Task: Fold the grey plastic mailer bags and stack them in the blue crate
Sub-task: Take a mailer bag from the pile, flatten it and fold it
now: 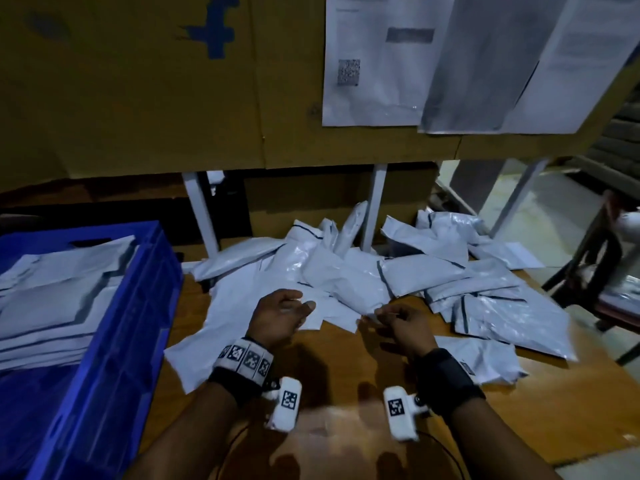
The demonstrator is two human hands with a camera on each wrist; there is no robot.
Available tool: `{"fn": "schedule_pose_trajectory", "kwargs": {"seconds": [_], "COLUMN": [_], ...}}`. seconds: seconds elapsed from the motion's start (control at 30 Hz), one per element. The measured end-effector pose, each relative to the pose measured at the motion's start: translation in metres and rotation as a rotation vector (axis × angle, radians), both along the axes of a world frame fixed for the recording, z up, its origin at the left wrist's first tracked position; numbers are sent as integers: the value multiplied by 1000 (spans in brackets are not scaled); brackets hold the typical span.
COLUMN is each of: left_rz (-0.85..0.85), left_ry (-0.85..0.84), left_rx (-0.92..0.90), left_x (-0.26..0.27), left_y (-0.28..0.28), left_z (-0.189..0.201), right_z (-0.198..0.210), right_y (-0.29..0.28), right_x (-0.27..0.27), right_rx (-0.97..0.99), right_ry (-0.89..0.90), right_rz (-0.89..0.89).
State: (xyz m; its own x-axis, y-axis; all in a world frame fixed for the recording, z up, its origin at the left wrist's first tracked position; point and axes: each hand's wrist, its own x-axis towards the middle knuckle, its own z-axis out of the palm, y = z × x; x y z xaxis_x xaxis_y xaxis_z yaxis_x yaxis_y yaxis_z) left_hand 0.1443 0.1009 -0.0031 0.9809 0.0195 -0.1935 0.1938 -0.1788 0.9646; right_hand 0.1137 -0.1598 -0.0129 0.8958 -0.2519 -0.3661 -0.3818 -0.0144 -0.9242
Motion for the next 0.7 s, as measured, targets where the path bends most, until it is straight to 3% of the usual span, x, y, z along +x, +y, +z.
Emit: {"fn": "schedule_pose_trajectory", "kwargs": {"seconds": [0.23, 0.3, 0.4, 0.5, 0.7], "left_rz": [-33, -44, -32, 12, 106], "left_ry": [27, 46, 61, 54, -3], "left_rx": [312, 350, 354, 355, 266], "left_x": [112, 123, 125, 115, 62], "left_y": [-28, -35, -41, -44, -39], "left_z": [-23, -27, -33, -35, -19], "right_z": [-31, -33, -40, -43, -36], "right_y": [-5, -3, -5, -10, -33], "right_x": [69, 77, 85, 80, 54], "right_rx": [-13, 133, 217, 238, -38], "right_ry": [129, 168, 195, 192, 25], "right_rz": [-121, -177, -220, -128, -40]}}
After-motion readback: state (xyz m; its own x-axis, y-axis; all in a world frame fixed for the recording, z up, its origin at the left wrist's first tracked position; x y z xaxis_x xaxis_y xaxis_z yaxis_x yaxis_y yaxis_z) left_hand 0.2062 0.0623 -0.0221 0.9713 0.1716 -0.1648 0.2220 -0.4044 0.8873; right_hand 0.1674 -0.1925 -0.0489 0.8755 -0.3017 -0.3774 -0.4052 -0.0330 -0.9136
